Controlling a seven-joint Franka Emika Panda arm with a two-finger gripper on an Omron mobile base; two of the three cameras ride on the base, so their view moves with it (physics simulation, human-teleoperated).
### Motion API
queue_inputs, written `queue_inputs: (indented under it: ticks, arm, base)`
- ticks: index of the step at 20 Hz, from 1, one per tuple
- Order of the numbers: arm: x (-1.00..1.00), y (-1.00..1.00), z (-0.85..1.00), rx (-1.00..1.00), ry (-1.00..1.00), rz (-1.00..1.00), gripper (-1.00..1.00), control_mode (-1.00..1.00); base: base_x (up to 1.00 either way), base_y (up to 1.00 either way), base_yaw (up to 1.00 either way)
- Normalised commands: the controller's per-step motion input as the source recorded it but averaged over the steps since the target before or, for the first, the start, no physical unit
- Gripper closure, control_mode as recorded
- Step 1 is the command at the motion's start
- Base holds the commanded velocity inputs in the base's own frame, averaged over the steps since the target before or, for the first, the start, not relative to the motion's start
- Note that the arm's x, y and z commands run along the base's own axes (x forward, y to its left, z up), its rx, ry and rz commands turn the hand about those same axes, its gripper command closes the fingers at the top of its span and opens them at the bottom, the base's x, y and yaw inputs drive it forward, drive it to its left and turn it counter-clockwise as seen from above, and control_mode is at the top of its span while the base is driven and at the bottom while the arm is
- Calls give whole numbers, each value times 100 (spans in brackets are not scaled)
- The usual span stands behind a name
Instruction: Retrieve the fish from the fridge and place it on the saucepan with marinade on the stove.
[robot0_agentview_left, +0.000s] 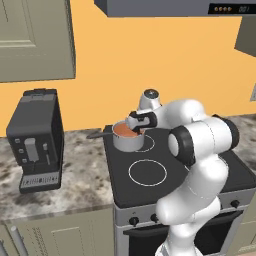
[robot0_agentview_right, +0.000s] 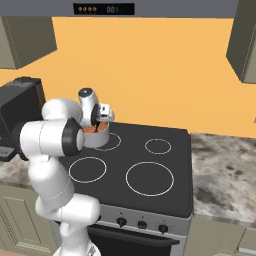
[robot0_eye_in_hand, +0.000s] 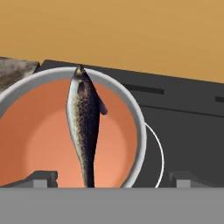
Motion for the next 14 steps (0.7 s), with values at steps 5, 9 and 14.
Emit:
queue_inputs:
  ticks: [5, 9, 14]
  arm:
    - [51, 0, 0, 0, 3, 0, -100, -100]
    - [58, 0, -3, 0, 11, 0, -100, -100]
    - [74, 0, -27, -2, 13, 0, -100, -100]
  base:
    - [0, 0, 0]
    - [0, 0, 0]
    - [0, 0, 0]
